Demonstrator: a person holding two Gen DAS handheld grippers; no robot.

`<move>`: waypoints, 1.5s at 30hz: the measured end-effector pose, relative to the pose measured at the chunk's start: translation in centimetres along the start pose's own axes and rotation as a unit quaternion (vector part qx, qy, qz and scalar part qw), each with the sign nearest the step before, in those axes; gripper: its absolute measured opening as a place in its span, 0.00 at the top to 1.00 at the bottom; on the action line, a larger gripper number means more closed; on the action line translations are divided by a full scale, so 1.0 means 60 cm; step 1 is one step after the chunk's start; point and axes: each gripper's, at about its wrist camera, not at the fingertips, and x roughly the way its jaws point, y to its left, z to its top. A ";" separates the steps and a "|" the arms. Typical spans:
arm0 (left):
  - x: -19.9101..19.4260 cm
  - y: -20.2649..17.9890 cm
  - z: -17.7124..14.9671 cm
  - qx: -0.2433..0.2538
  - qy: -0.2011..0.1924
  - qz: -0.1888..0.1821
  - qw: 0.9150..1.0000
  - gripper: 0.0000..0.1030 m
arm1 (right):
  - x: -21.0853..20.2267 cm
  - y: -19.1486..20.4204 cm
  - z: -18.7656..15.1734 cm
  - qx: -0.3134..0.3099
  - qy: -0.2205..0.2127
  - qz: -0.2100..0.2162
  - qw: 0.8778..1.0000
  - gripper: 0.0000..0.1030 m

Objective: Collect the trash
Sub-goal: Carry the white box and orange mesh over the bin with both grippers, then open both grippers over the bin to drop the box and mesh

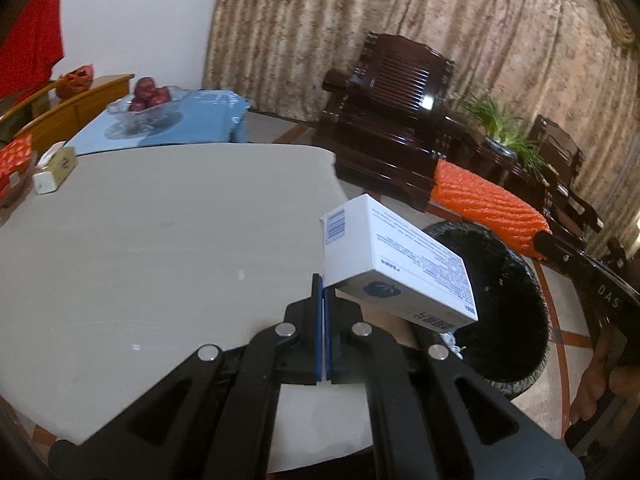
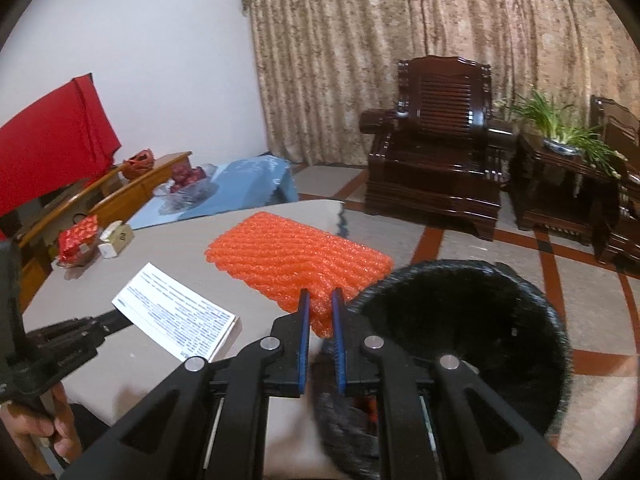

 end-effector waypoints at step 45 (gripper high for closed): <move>0.274 -0.321 -0.082 0.086 0.167 0.006 0.982 1.00 | 0.089 -0.302 -0.090 -0.031 0.166 -0.101 0.981 0.90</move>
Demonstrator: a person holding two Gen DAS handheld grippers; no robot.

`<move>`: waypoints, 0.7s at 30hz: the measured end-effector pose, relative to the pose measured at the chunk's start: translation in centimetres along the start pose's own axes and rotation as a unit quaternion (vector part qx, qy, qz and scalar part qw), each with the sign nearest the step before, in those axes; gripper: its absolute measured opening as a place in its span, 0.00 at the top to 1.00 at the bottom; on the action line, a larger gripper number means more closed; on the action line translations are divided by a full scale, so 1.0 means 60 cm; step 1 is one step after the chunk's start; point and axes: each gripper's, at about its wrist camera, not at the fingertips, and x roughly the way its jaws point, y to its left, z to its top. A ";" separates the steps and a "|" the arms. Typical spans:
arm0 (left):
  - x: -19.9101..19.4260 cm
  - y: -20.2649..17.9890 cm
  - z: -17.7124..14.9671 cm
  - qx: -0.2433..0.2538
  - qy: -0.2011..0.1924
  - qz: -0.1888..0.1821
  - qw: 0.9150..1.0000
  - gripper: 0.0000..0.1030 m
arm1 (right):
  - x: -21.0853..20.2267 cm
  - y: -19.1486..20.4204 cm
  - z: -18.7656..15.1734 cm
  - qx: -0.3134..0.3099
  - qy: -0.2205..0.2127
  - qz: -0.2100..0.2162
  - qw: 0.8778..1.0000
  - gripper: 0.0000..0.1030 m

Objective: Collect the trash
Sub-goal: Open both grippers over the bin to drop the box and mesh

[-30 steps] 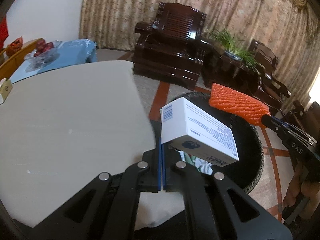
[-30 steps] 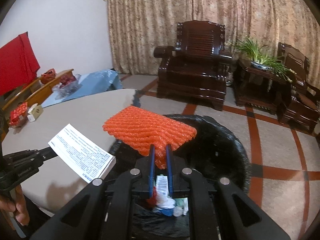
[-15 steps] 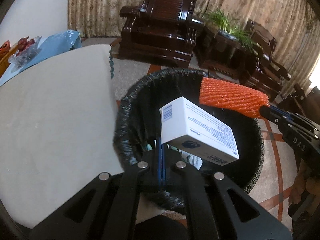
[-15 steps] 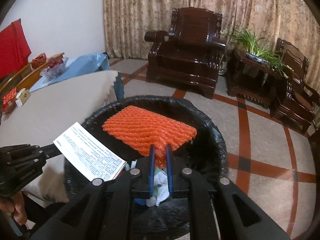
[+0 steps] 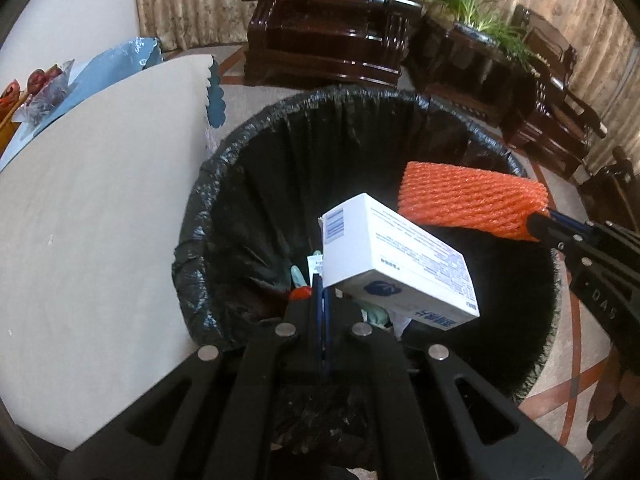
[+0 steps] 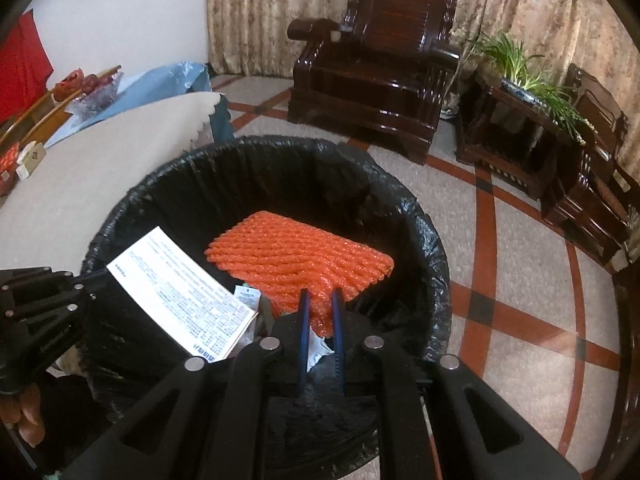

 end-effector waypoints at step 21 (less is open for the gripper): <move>-0.028 0.022 -0.013 -0.003 -0.014 0.008 1.000 0.36 | -0.014 0.006 -0.025 0.024 0.029 0.002 0.999 0.68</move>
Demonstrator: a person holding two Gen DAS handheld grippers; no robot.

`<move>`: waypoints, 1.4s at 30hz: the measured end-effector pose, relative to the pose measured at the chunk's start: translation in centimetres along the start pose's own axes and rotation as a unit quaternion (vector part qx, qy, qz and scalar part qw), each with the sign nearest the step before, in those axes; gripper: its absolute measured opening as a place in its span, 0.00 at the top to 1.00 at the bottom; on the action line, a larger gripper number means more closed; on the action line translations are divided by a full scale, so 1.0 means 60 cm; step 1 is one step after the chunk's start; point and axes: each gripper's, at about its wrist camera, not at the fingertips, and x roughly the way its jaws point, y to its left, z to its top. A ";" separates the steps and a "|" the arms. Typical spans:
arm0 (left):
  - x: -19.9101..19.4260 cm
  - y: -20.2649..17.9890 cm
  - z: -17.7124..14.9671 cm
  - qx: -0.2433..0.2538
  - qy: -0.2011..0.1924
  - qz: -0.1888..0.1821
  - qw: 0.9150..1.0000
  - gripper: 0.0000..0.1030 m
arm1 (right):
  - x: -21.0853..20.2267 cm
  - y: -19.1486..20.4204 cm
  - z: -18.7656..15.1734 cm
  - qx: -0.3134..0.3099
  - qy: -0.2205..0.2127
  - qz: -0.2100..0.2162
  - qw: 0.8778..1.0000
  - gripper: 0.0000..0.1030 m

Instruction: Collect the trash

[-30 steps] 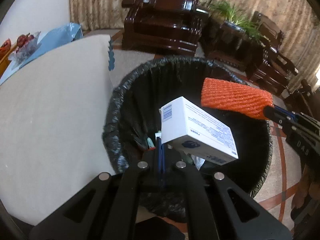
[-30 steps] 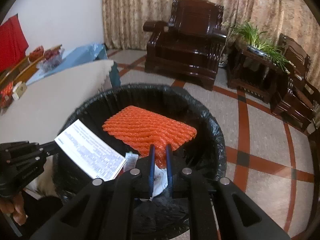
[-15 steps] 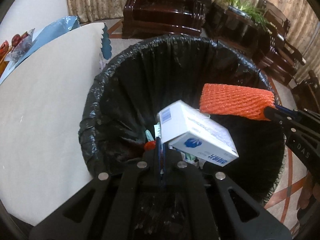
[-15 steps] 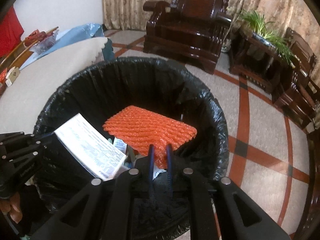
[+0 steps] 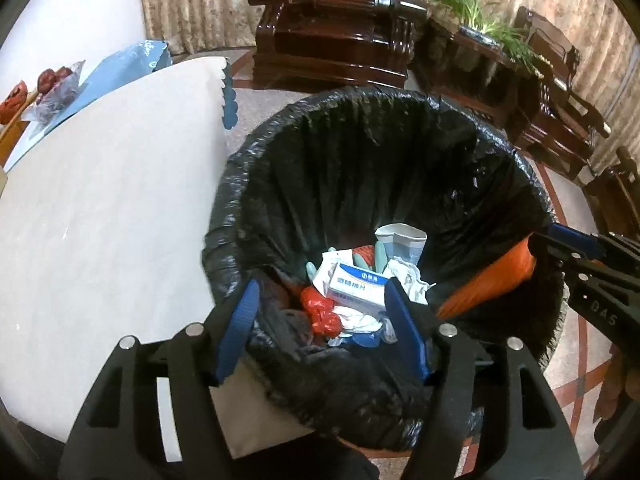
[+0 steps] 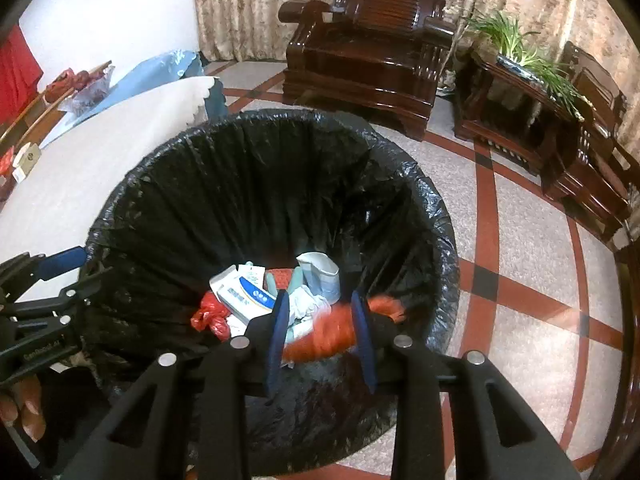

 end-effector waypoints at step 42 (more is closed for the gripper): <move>-0.570 0.283 -0.137 -0.092 -0.265 0.172 0.944 0.05 | -0.459 0.335 -0.020 0.031 -0.276 -0.012 0.961 0.06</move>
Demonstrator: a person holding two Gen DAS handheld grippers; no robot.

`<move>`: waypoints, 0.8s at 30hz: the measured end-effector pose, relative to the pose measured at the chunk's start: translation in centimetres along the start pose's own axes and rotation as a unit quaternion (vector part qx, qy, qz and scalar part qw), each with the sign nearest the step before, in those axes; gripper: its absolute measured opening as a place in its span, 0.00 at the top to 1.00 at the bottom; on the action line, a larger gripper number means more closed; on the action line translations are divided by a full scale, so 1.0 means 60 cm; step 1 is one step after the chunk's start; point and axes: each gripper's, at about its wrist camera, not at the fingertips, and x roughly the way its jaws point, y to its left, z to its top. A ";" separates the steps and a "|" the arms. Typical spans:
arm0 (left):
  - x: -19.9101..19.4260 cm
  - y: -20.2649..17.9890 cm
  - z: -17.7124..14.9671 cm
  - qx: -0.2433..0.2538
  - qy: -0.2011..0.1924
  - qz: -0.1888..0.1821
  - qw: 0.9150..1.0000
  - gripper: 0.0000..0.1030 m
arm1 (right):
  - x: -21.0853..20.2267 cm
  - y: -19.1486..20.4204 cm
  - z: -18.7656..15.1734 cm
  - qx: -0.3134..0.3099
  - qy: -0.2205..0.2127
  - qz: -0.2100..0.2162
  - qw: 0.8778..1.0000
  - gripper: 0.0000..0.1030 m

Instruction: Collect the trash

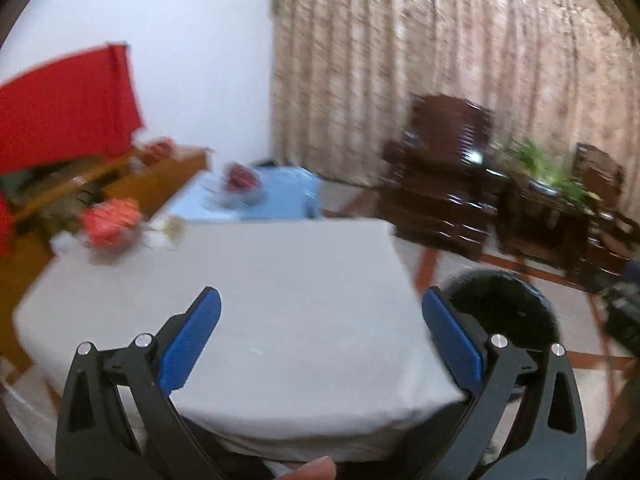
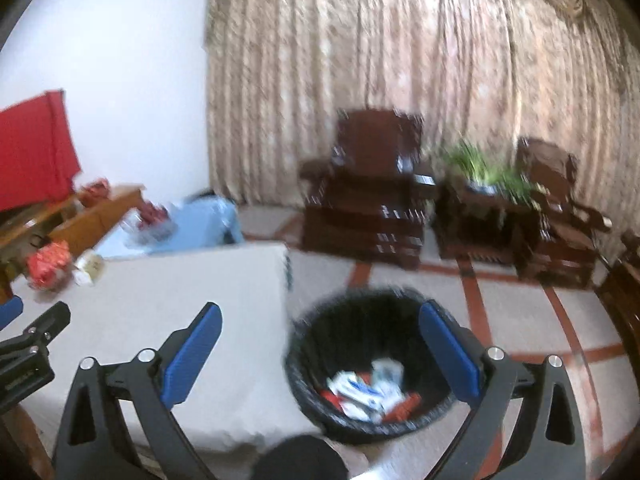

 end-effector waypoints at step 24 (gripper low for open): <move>-0.222 0.205 0.064 -0.080 -0.075 0.144 0.983 0.05 | -0.142 0.130 0.064 0.004 -0.065 0.057 0.996 0.06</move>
